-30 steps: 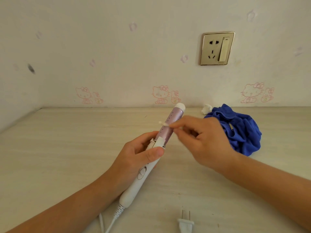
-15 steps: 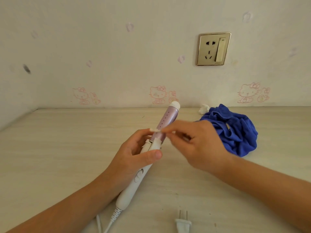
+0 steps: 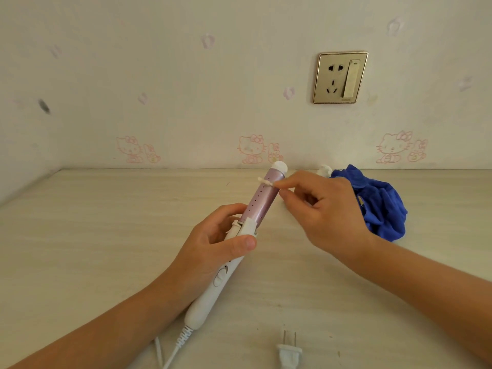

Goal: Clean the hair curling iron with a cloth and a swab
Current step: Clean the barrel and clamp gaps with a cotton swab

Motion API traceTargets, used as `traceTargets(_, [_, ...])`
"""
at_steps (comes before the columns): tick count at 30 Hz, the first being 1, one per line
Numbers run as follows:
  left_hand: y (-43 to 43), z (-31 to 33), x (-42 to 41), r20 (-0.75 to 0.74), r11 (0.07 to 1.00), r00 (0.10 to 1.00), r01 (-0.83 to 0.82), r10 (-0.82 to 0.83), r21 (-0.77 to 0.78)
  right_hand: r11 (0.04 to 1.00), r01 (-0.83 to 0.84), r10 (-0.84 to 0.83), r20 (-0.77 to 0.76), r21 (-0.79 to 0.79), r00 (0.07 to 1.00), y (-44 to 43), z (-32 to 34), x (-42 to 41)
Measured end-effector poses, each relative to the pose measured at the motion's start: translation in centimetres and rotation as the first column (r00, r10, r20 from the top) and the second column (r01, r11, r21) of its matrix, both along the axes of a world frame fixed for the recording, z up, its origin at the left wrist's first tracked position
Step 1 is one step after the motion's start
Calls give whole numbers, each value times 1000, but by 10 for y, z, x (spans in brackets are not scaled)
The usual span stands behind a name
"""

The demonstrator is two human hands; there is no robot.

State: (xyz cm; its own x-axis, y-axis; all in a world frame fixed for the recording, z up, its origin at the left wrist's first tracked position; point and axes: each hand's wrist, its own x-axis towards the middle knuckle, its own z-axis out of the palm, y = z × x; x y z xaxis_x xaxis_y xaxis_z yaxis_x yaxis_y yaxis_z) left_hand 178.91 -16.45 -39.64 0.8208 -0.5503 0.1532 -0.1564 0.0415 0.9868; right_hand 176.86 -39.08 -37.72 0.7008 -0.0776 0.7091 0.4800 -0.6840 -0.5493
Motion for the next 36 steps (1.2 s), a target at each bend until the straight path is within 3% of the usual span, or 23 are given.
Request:
traceTargets(6, [0,2,-2,-30,999,999,38,-38,12,987,-120,119,-12,-109,993,18,-3,-15])
traceTargets(11, [1,4,0,-125,993,986,117,-115,12,1000,-22,22,3,14,1000,-2,8,1])
traceTargets(19, [1,-4,-1,-124,994,987,101,-106,-47,986,36,-21,-95,166,995,-22,8,12])
traceTargets(28, [0,-5,-7,-66,987,985,156,-158,-24,986,-41,67,-163,162,984,-15,5,11])
traceTargets(36, [0,-1,-7,-42,993,992,119,-120,-24,985,-169,174,-236,42,956,10,-14,-5])
